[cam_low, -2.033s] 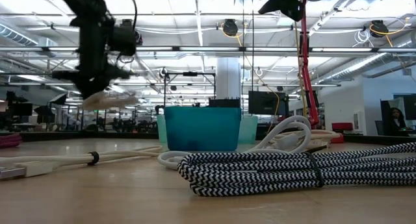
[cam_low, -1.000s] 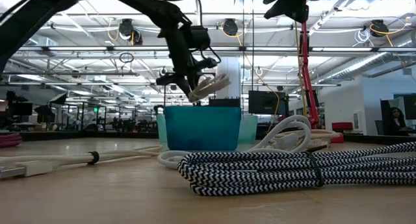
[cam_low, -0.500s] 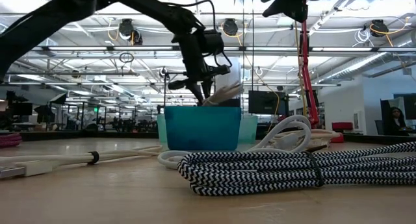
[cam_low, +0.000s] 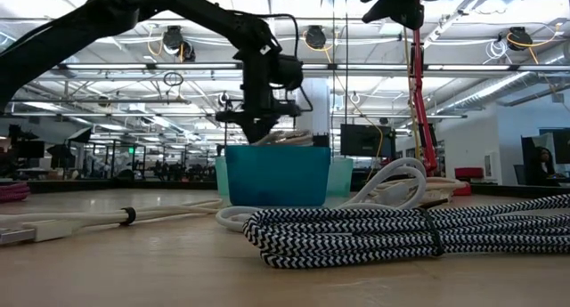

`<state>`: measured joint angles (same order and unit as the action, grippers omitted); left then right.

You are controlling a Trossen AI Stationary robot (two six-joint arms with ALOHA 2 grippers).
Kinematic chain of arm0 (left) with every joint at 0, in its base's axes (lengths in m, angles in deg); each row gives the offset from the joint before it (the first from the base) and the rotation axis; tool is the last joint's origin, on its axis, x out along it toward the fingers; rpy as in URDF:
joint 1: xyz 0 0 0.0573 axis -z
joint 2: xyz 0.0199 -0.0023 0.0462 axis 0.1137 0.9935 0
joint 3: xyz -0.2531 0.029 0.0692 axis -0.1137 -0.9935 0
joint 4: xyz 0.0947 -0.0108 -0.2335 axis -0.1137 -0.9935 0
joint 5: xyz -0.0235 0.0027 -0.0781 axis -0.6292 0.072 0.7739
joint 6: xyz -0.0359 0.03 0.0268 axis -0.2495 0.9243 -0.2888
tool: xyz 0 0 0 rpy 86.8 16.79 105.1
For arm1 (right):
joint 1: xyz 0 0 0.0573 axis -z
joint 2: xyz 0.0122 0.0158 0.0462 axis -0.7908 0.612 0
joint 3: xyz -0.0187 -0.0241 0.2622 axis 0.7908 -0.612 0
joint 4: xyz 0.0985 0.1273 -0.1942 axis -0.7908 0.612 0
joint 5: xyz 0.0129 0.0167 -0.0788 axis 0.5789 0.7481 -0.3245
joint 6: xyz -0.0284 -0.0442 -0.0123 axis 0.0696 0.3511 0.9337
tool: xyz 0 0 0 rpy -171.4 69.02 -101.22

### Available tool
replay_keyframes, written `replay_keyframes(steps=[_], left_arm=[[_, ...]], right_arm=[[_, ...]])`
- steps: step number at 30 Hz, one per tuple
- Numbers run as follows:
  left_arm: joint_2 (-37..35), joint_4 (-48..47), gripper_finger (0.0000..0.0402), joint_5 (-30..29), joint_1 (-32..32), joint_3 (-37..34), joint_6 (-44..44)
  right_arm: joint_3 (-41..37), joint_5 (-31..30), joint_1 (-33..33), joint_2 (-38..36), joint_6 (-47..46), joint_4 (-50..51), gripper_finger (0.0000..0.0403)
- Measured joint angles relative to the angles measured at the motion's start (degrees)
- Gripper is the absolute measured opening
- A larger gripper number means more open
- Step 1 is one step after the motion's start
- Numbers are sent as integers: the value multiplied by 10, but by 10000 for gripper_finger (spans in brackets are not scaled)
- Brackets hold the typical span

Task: Pick & Place USB Port
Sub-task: Put the left brown hdmi cable into the green bin

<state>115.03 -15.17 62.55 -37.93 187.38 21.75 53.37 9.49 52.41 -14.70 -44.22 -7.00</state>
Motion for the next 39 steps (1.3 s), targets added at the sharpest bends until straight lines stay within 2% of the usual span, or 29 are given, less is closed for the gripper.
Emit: replay_keyframes(steps=[7, 19, 31, 39], left_arm=[[0, -67, 38, -31, -2, 0, 27], [0, -105, 38, -39, -23, 0, 29], [0, -44, 38, -28, -26, -1, 33], [-1, -28, 38, -24, -32, -70, 31]], right_arm=[[0, 0, 0, 0, 1, 0, 141], [0, 0, 0, -6, 1, 25, 141], [-13, 0, 0, -7, 1, 27, 141], [-25, 2, 0, -7, -6, 27, 141]])
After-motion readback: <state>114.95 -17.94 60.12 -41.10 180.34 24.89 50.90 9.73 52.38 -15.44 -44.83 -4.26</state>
